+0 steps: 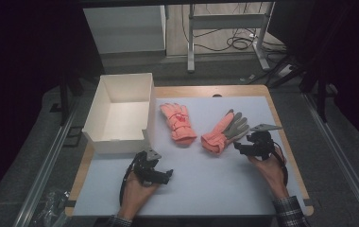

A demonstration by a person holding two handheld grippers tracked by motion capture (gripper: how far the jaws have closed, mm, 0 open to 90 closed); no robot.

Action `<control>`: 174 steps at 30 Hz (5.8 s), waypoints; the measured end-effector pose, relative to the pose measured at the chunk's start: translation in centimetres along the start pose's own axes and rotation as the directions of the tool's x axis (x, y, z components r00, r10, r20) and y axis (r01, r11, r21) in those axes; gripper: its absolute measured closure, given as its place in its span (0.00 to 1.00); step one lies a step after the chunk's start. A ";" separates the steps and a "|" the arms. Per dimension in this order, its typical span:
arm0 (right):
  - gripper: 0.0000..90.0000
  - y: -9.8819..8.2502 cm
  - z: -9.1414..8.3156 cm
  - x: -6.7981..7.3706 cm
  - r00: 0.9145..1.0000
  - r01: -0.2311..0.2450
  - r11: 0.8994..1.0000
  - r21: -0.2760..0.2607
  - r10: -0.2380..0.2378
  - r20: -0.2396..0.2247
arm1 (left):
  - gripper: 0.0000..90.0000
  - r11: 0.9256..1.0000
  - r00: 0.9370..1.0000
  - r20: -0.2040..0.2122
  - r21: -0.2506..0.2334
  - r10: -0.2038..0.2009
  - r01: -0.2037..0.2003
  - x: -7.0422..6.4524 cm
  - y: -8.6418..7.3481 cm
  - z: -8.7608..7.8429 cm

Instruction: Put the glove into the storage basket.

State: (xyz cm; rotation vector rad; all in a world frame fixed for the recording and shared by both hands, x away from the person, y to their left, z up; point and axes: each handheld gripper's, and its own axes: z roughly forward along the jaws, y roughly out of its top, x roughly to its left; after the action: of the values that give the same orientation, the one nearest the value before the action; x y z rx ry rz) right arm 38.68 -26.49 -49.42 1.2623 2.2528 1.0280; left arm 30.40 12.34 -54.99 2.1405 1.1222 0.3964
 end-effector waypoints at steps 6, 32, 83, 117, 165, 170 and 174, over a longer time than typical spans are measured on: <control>0.37 1.0 0.4 0.0 1.000 0.003 1.000 -0.017 -0.003 -0.006 | 0.01 1.000 1.000 0.000 0.000 0.000 0.000 0.0 0.0 0.0; 0.47 4.3 5.8 -0.4 0.997 -0.015 0.998 0.066 0.010 0.075 | 0.02 1.000 1.000 0.000 -0.001 -0.001 0.001 0.0 0.0 0.0; 0.97 4.1 -1.8 2.4 0.960 0.149 0.989 -0.016 -0.149 -0.235 | 0.01 1.000 1.000 0.001 0.002 0.003 -0.003 0.0 0.0 0.0; 0.76 3.9 1.5 4.1 0.908 0.301 0.953 -0.028 -0.296 -0.297 | 0.02 1.000 1.000 0.001 0.001 0.002 -0.002 0.0 0.0 0.0; 0.47 15.1 17.8 12.0 0.970 0.220 0.963 0.156 -0.199 -0.141 | 0.02 1.000 1.000 0.001 -0.002 0.003 -0.003 0.0 0.0 0.0; 0.73 15.0 18.5 12.1 0.973 0.186 0.963 0.195 -0.152 -0.175 | 0.02 1.000 1.000 0.002 -0.002 0.002 -0.002 0.0 0.0 0.0; 0.92 15.1 18.2 12.1 0.977 0.163 0.965 0.207 -0.128 -0.172 | 0.02 1.000 1.000 0.002 -0.001 0.003 -0.003 0.0 0.0 0.0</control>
State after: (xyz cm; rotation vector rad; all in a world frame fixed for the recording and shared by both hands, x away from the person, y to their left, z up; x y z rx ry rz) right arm 52.10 -3.56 -49.93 1.1097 2.5984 0.8708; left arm 30.39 12.41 -54.98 2.1409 1.1178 0.3964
